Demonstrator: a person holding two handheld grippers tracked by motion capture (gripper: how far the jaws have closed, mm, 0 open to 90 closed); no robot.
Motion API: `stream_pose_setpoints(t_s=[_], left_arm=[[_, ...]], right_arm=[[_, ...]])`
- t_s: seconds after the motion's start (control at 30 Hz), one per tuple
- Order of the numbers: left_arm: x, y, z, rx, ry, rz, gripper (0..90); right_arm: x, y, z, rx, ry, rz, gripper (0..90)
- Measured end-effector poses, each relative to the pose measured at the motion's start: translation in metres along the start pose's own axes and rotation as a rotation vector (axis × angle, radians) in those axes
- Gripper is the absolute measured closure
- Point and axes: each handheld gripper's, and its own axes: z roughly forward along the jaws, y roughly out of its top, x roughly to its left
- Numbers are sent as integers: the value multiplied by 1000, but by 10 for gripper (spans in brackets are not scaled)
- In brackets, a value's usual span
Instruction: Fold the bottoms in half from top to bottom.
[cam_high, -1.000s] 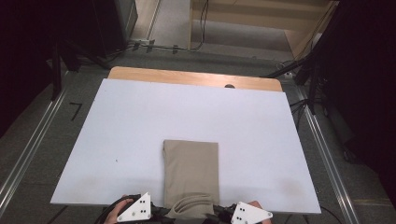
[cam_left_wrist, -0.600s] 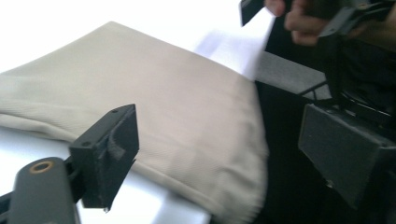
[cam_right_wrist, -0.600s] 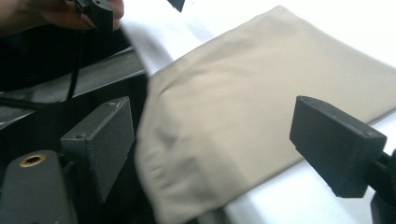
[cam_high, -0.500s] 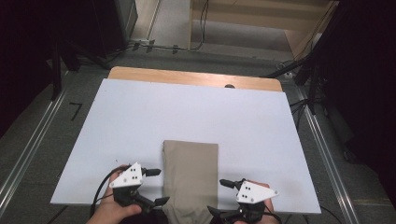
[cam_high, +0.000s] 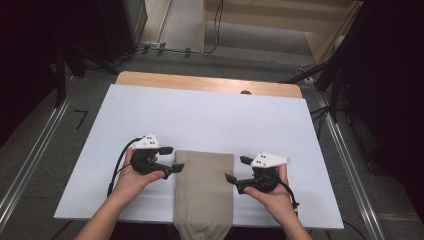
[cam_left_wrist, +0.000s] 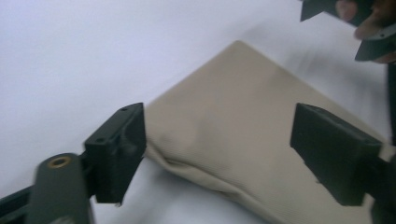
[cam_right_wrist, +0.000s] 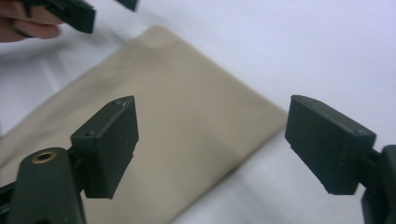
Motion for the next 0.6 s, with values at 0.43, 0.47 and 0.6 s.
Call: stream_pose_setpoints(t_s=[0.43,0.47,0.6], left_arm=[[24,-1,23,124,36,-28,454],[24,-2,24,143,45,-26,476],[23,-5,26,151,63,-23,480]], right_arm=[[-45,8,48,119,-54,101,408],[-46,7,54,141,-46,81,423],[-44,4,61,169,-54,59,446]])
